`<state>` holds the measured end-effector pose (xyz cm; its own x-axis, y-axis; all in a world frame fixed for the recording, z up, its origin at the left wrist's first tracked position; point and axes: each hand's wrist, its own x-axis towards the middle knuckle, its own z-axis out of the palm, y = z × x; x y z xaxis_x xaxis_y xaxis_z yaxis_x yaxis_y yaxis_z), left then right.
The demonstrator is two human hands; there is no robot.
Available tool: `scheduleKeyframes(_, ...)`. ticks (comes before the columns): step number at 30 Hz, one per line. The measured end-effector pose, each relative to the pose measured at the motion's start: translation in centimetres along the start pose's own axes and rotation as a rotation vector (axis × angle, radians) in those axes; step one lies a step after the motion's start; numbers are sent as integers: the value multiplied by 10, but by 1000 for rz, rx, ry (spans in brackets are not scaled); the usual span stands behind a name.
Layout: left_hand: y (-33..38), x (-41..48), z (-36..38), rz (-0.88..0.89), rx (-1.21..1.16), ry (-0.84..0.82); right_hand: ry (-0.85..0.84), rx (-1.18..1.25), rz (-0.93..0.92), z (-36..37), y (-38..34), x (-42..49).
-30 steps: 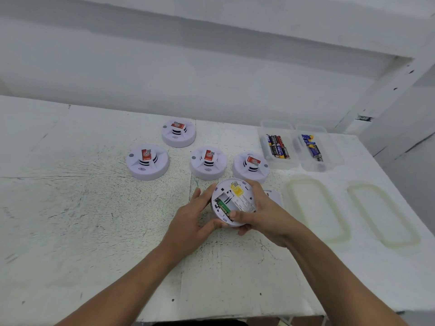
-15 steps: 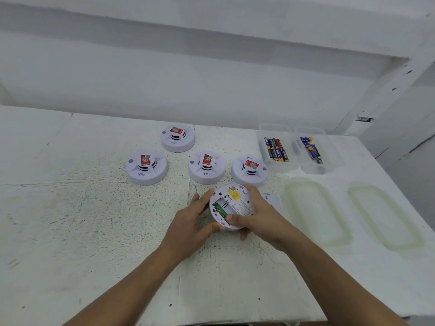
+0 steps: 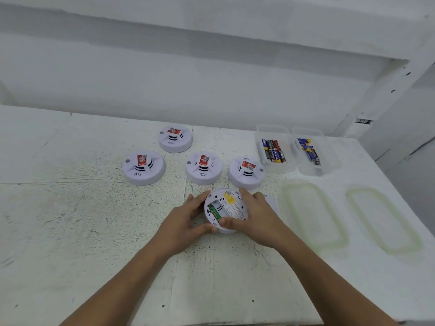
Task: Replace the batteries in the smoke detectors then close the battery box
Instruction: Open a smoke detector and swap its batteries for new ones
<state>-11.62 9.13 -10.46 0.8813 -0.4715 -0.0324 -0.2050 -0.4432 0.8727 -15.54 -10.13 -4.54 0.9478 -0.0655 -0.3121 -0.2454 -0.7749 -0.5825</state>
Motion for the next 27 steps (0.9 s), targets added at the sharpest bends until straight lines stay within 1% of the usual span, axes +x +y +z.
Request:
scheduleKeyframes(3,3,-1,-1,-29,1,-19,-13,-23,-10,0,0,1)
scheduleKeyframes(6,5,0,2,-52,24,14,-11,-52,-25,0,3,4)
scheduleKeyframes(9,5,0,4,-79,-7,28,-24,-85,-86,-11,5,8)
scheduleKeyframes(12,7,0,5,-94,-65,32,24,-75,-161,-39,9,16)
scheduleKeyframes(14,10,0,6,-98,-84,46,106,-20,-192,-67,15,29)
scheduleKeyframes(15,11,0,6,-102,-91,50,174,36,-198,-82,19,36)
scheduleKeyframes(17,12,-1,5,-108,-94,52,365,127,-182,-112,30,53)
scheduleKeyframes(19,14,-1,6,-110,-96,59,566,80,-137,-141,47,73)
scheduleKeyframes(20,15,-1,6,-107,-96,62,629,30,-96,-152,57,83)
scheduleKeyframes(21,16,-2,6,-103,-93,62,656,-26,-41,-163,68,94)
scheduleKeyframes(22,16,-2,6,-97,-90,60,639,-93,26,-171,78,105)
scheduleKeyframes(23,16,-2,6,-93,-88,55,581,-165,100,-177,88,115)
scheduleKeyframes(25,15,-3,5,-94,-93,53,417,-333,238,-178,100,128)
scheduleKeyframes(27,17,-3,5,-95,-98,55,306,-442,312,-173,104,134)
